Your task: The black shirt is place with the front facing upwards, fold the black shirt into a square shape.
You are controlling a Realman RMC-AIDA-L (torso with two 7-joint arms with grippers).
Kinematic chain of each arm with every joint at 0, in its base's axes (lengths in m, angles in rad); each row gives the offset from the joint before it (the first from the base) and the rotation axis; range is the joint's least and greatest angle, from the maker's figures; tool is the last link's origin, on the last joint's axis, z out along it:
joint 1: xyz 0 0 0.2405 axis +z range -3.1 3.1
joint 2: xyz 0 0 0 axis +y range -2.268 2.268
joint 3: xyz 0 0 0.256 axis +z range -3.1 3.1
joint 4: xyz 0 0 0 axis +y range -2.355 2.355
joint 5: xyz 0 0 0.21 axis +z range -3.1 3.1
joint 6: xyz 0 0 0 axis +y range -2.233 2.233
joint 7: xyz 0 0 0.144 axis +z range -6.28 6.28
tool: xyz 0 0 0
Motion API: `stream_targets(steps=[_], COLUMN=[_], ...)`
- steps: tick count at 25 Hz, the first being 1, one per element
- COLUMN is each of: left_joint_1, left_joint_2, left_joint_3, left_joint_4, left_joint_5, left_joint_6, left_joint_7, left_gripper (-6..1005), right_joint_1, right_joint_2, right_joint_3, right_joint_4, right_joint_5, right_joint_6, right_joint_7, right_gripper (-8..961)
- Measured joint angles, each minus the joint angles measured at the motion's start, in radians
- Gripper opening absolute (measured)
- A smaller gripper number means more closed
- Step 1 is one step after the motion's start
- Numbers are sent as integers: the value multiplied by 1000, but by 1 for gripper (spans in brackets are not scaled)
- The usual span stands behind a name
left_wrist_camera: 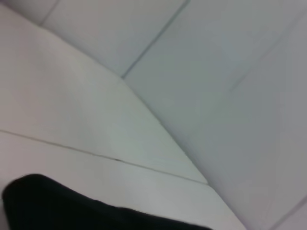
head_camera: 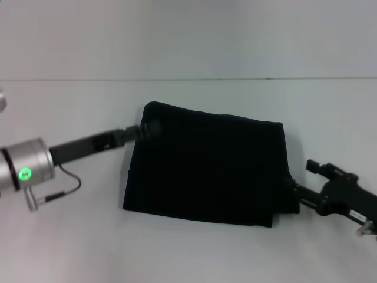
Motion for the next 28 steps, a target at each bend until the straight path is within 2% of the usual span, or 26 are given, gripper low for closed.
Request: stream_targets(steps=[2, 4, 7, 8, 9, 10, 13, 18, 22, 28], left_joint_1=[-28, -68, -106, -106, -132, -137, -159, -183, -194, -199], left_joint_2=[8, 28, 49, 49, 55, 55, 41, 5, -18, -36], left_joint_3=[4, 30, 96, 96, 165, 184, 247, 314, 357, 384], left_joint_4=[4, 6, 1, 1, 0, 0, -1, -1, -2, -4], left_joint_5=[6, 23, 41, 41, 50, 50, 50, 50, 51, 51], left_joint_6=[-53, -156, -254, -254, -330, -349, -453, -578, -646, -686], left_joint_7=[-107, -275, -391, -391, -468, -482, -522, -524, -524, -526], left_gripper=[947, 947, 947, 947, 947, 947, 947, 947, 947, 947], right_joint_1=[-24, -46, -74, -80, -84, -86, -89, -90, -90, -89], right_joint_2=[-3, -6, -13, -15, -15, -14, -6, 1, 1, 1], right_joint_3=[31, 53, 51, 47, 44, 44, 44, 46, 47, 44], right_joint_4=[-11, -23, -32, -32, -32, -30, -19, 16, 19, 20], right_joint_5=[0, -2, -17, -33, -54, -83, -165, -233, -234, -235], right_joint_6=[-67, -134, -232, -258, -279, -292, -301, -293, -290, -288], right_joint_7=[-31, -64, -104, -114, -122, -130, -167, -243, -247, -242], right_gripper=[806, 803, 800, 800, 801, 801, 801, 802, 802, 801])
